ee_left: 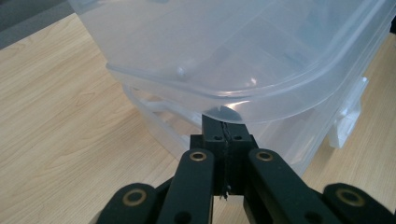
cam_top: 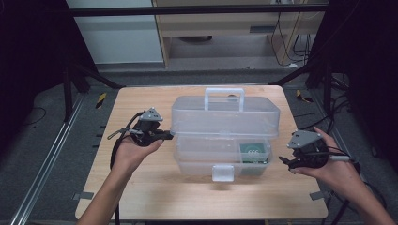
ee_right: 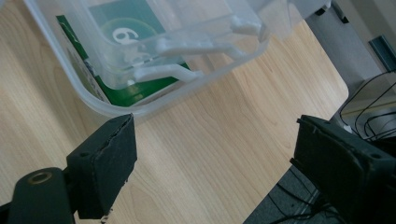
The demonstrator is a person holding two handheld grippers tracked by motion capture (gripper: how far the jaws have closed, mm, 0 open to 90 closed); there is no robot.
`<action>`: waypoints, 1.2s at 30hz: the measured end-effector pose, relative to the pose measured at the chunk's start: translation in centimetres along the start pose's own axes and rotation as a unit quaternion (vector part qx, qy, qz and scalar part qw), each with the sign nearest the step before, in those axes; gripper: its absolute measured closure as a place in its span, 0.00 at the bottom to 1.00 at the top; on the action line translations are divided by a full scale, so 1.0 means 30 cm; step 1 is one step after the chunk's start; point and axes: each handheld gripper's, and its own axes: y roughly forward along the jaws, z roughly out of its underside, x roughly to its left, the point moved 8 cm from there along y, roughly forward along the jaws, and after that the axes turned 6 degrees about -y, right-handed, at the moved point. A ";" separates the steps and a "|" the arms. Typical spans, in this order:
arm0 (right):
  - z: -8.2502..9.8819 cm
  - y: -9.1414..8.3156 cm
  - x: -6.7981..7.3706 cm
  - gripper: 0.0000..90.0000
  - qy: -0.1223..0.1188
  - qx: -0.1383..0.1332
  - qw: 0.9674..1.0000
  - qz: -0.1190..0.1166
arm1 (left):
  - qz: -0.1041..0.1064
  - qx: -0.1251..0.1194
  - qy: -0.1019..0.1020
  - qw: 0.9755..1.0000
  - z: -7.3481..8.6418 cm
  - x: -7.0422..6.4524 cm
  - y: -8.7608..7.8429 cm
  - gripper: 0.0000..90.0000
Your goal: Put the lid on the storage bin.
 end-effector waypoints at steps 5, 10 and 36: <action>0.034 0.014 -0.001 0.15 0.017 0.007 1.000 0.007 | 0.001 0.001 0.003 1.000 0.011 -0.005 0.005 1.00; 0.062 0.027 -0.002 0.17 0.030 0.015 0.999 0.012 | 0.003 0.008 0.010 1.000 0.028 -0.009 0.011 1.00; 0.206 0.287 -0.154 0.22 0.202 0.027 0.973 0.108 | -0.215 0.015 -0.053 0.975 0.242 0.474 0.100 0.56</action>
